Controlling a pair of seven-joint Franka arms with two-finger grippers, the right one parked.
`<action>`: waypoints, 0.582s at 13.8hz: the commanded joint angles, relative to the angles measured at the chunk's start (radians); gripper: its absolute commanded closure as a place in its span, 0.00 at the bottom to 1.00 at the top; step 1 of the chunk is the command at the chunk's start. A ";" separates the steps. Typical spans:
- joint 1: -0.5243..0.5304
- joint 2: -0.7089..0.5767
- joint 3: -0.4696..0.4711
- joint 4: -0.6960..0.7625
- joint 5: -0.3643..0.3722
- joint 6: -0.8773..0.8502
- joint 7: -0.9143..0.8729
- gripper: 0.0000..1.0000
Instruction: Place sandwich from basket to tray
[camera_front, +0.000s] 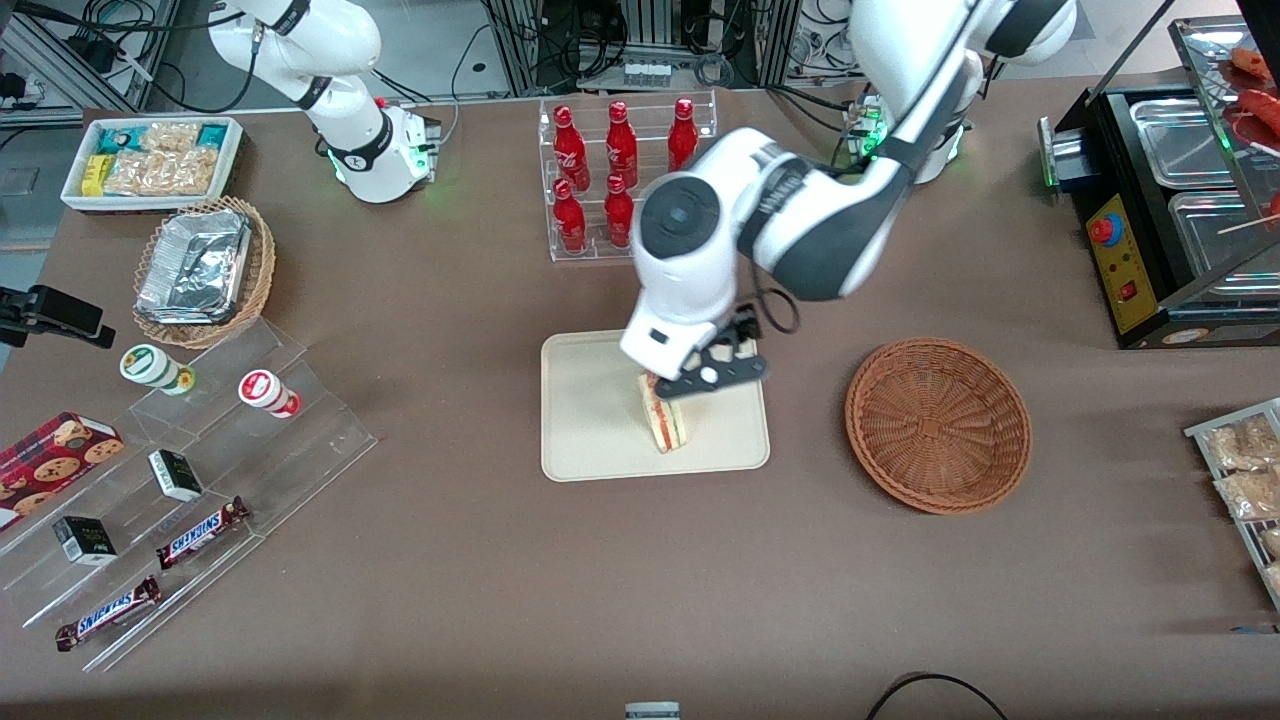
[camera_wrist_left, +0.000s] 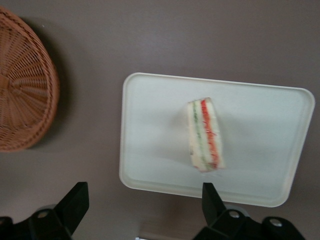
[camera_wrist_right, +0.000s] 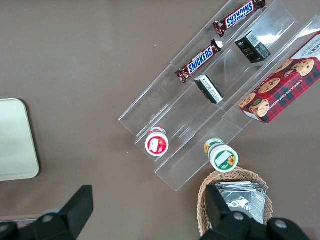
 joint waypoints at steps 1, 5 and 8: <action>0.122 -0.122 0.000 -0.132 -0.037 -0.021 0.213 0.00; 0.314 -0.239 0.003 -0.262 -0.043 -0.029 0.576 0.00; 0.418 -0.341 0.001 -0.351 -0.043 -0.035 0.751 0.00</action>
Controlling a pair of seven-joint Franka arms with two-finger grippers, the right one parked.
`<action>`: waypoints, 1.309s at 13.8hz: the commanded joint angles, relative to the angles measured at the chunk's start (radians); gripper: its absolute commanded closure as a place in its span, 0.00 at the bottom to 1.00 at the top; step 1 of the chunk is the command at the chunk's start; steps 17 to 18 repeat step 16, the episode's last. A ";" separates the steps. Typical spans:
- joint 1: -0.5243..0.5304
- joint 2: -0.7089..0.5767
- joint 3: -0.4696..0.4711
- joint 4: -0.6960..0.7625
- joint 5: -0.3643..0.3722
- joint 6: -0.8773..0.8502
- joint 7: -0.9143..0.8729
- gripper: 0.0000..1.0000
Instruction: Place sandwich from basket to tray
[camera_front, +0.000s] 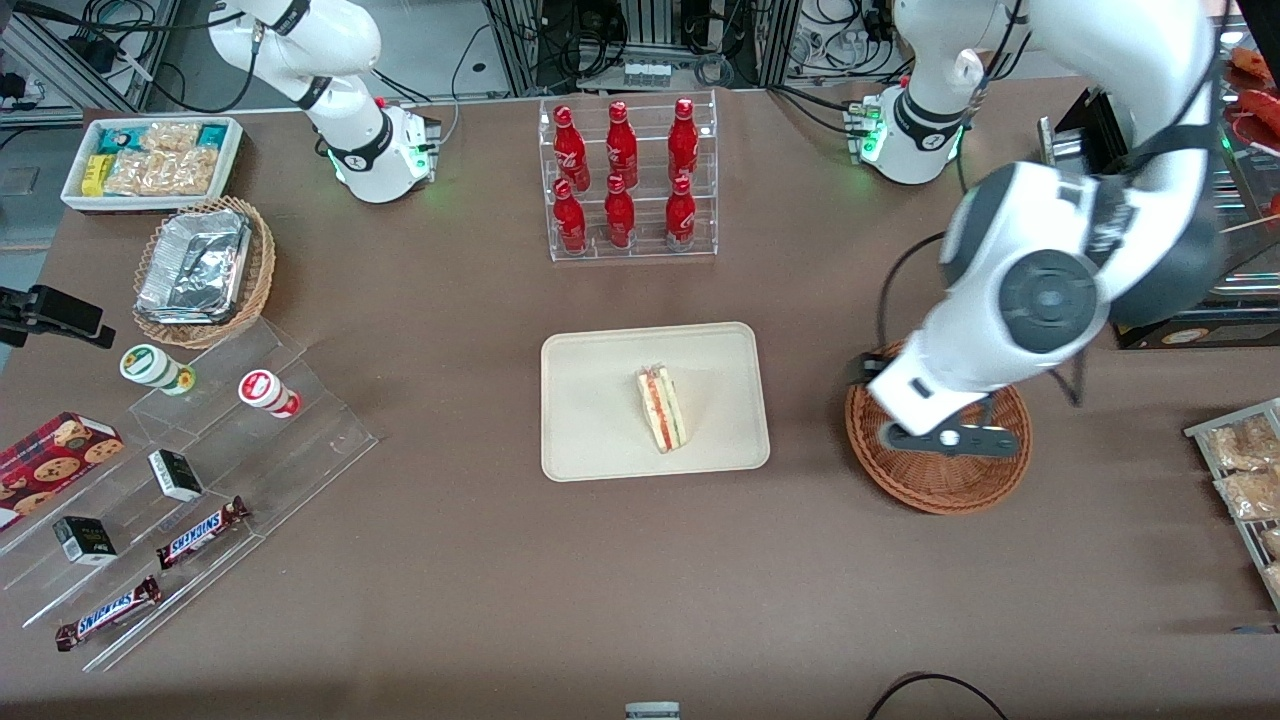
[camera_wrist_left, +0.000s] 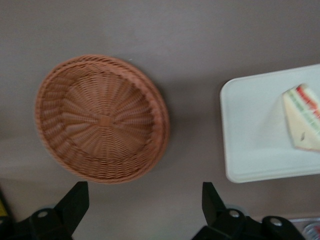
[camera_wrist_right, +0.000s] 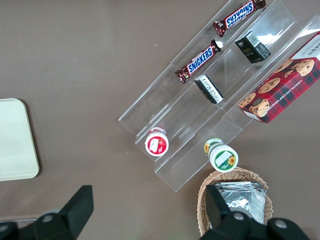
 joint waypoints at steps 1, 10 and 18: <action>0.058 -0.149 -0.008 -0.137 -0.013 -0.018 0.157 0.00; 0.239 -0.312 -0.006 -0.119 -0.016 -0.225 0.358 0.00; 0.226 -0.331 0.029 -0.100 -0.018 -0.237 0.355 0.00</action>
